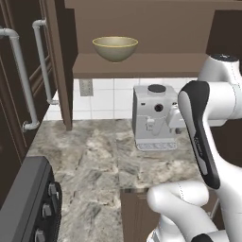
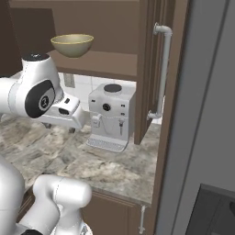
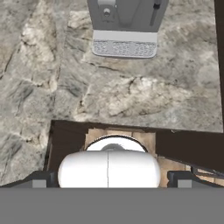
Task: Pick up the bowls from the cabinet and place each bowl in front of a stool on the dining counter.
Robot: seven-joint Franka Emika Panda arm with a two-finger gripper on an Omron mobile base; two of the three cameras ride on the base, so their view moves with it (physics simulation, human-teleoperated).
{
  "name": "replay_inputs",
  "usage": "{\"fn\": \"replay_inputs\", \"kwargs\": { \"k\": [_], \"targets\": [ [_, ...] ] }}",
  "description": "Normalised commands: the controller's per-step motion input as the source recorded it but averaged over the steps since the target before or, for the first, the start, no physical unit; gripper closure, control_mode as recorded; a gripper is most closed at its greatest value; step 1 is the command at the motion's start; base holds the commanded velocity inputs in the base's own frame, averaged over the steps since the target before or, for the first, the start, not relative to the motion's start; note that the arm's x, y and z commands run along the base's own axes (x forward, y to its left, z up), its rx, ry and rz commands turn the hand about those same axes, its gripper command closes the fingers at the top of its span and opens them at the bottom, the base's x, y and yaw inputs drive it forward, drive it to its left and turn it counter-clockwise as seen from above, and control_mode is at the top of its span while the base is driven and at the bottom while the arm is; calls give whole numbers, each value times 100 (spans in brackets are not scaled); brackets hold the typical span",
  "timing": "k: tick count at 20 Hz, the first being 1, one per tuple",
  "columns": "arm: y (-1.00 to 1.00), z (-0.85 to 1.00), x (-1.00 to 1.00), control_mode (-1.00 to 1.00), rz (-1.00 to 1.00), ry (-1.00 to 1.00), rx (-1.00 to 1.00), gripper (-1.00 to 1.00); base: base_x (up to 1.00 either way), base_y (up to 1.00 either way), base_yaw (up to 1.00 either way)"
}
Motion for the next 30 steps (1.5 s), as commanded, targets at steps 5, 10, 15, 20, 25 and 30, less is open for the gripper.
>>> {"fn": "replay_inputs", "kwargs": {
  "k": [5, 10, 15, 20, 25, 30],
  "targets": [
    [3, 22, 5, -100, 16, -3, -6, -100, 0, 0, 0],
    [0, 43, 1, -100, 14, 1, -33, -100, 0, 0, 0],
    [3, 29, 16, -100, 24, 10, -58, -100, 0, 0, 0],
    [-9, 38, -1, -100, 44, 1, -43, -100, 0, 0, 0],
    [-8, 20, 0, -100, 53, 0, -33, -100, 0, 0, 0],
    [0, 4, 21, -100, 54, -1, -9, -100, 0, 0, 0]
  ]
}}
